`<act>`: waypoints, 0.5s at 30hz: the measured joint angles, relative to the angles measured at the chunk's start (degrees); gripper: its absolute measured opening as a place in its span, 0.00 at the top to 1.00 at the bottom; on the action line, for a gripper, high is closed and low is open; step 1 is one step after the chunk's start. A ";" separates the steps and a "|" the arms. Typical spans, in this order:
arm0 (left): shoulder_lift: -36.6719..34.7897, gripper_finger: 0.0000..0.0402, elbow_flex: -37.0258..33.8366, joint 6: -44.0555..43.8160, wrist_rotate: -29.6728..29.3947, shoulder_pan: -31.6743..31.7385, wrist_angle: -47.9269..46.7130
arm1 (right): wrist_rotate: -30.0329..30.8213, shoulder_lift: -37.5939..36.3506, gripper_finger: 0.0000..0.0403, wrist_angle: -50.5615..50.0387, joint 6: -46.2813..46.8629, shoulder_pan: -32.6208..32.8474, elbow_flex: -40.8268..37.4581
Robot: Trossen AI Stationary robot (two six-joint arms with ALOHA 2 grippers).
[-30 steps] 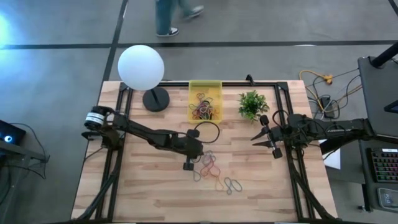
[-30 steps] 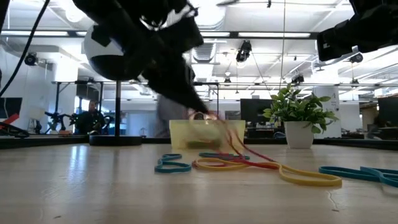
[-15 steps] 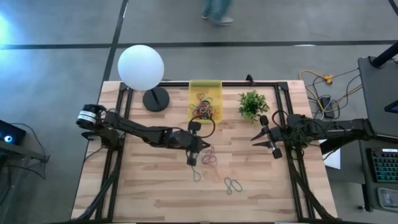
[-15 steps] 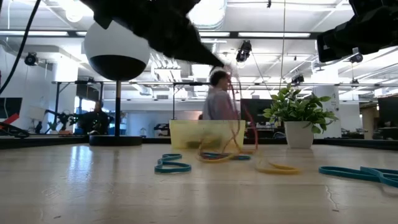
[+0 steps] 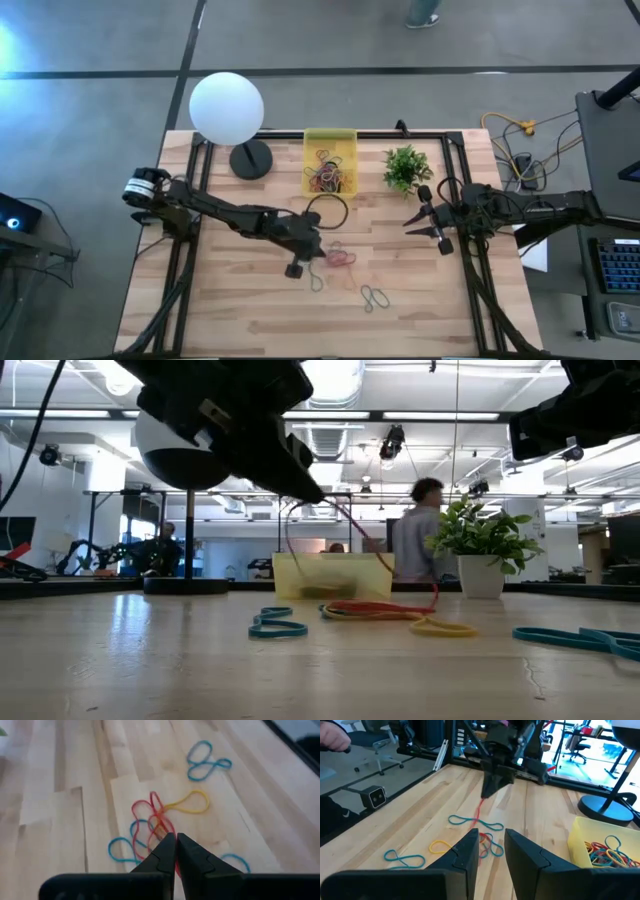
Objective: Pick and place rubber bands into bin
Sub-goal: Put the red rubber band into the yellow bin
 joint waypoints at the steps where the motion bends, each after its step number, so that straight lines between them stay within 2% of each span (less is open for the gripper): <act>1: 0.00 1.00 -0.25 -0.78 -0.26 0.05 0.69 | -0.01 0.00 0.80 0.04 0.00 0.02 0.00; 8: -0.04 1.00 -0.64 -1.21 -4.05 -0.01 0.09 | -0.01 0.02 0.80 0.41 0.33 0.02 0.00; 12: 0.26 1.00 -0.69 -0.84 -12.79 0.05 -3.80 | -0.01 0.02 0.80 0.41 0.37 0.02 0.00; 15: 0.25 1.00 -0.67 0.87 -18.36 -0.26 -3.31 | -0.01 0.04 0.80 0.41 0.45 0.02 0.00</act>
